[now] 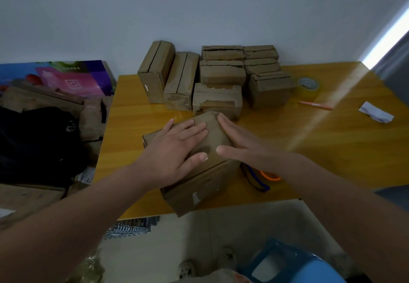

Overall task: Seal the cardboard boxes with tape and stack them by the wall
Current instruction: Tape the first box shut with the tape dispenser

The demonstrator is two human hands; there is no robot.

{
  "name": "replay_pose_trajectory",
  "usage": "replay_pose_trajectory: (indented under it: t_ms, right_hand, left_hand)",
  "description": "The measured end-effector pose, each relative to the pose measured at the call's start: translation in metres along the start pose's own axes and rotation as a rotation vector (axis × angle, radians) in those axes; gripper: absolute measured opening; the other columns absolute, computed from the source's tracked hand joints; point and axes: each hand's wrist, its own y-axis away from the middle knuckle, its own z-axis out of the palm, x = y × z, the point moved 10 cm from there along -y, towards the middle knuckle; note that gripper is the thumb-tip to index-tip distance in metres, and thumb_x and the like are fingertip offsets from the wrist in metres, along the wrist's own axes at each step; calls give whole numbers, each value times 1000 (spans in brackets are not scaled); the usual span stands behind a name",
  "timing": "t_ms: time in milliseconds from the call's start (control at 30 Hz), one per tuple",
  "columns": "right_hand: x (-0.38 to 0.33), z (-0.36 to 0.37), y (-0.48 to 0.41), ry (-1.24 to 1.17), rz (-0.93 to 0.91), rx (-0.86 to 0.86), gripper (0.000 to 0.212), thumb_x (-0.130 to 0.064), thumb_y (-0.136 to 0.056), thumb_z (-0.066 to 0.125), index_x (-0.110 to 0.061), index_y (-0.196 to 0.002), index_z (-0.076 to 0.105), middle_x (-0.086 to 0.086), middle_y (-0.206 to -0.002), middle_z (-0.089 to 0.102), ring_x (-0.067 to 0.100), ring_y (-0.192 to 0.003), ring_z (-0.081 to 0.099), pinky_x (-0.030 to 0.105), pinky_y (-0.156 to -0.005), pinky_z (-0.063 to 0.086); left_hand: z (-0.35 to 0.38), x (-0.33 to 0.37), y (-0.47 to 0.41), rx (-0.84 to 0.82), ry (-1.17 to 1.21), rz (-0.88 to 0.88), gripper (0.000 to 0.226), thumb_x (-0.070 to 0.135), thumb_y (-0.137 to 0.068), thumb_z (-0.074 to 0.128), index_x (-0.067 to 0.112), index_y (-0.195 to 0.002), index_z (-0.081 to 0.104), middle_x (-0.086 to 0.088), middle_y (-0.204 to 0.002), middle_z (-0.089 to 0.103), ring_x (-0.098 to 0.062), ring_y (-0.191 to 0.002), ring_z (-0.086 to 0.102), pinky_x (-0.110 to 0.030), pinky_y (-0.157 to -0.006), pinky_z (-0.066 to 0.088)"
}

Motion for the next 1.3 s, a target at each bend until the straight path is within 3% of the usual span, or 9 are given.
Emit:
replay_pose_trajectory:
  t_ms: [167, 300, 500, 667, 867, 1033, 1167, 1233, 1300]
  right_hand:
    - [-16, 0, -9, 263, -43, -2, 107, -81, -79, 32, -21, -153, -18, -10, -159, -26, 3, -145, -16, 29, -118, 0]
    - [-23, 3, -13, 513, -83, 6, 115, -89, -72, 20, -16, -152, -18, -4, -159, -26, 10, -146, -19, 39, -121, 3]
    - [-32, -5, -20, 624, -88, 7, 115, -86, -70, 20, -14, -154, -11, -1, -161, -20, 14, -147, -18, 46, -122, 5]
    - [-33, -4, -20, 658, -104, 10, 108, -83, -76, 21, -16, -154, -12, -3, -161, -21, 14, -146, -20, 48, -122, 6]
    - [-32, 7, 1, 656, -140, -5, 103, -80, -79, 22, -18, -153, -12, -6, -160, -21, 11, -146, -19, 44, -122, 4]
    - [-23, 11, 23, 629, -168, 58, 97, -77, -85, 28, -20, -154, -9, -6, -161, -15, 9, -147, -17, 40, -122, 4]
    - [-22, 2, 39, 676, -195, 149, 84, -65, -92, 39, -18, -155, 10, -3, -162, 4, 12, -148, -1, 32, -117, 8]
    - [-25, -6, 47, 720, -242, 279, 73, -60, -92, 41, -16, -149, 34, 1, -155, 31, 17, -145, 26, 36, -111, 32]
    - [-30, -13, 57, 713, -299, 406, 61, -54, -88, 44, -14, -132, 58, 4, -137, 57, 21, -129, 52, 37, -92, 54]
  left_hand:
    - [-11, 7, 5, 158, 199, 66, 65, 52, -100, 19, 9, -125, 62, -7, -130, 61, -19, -126, 50, -41, -112, 29]
    - [-16, 4, 8, 209, 313, 77, 62, 47, -101, 24, 4, -116, 67, -9, -121, 66, -18, -120, 55, -35, -110, 34]
    - [-19, 4, 9, 255, 357, 84, 46, 26, -95, 34, 1, -106, 71, -11, -111, 70, -15, -111, 58, -31, -105, 38]
    - [-17, 6, 9, 262, 334, 87, 46, 24, -95, 33, 1, -105, 71, -11, -110, 70, -20, -109, 61, -33, -104, 39]
    - [-19, 10, 3, 272, 275, 56, 46, 28, -94, 35, 1, -107, 70, -12, -106, 70, -21, -104, 61, -23, -95, 40]
    - [-16, 16, -3, 225, 156, 34, 56, 51, -90, 42, 8, -117, 65, -7, -105, 64, -18, -96, 57, -26, -83, 44]
    - [-8, 6, -8, 154, 61, -29, 100, 85, -71, 38, 8, -134, 52, -2, -109, 46, -12, -98, 39, -27, -85, 35]
    - [-7, 2, -9, 129, 33, -65, 115, 94, -62, 33, 8, -137, 48, -2, -116, 41, -17, -106, 38, -31, -93, 36]
    - [-4, 1, -10, 79, 11, -120, 125, 99, -54, 27, 12, -142, 41, -5, -133, 35, -22, -123, 31, -37, -105, 30]
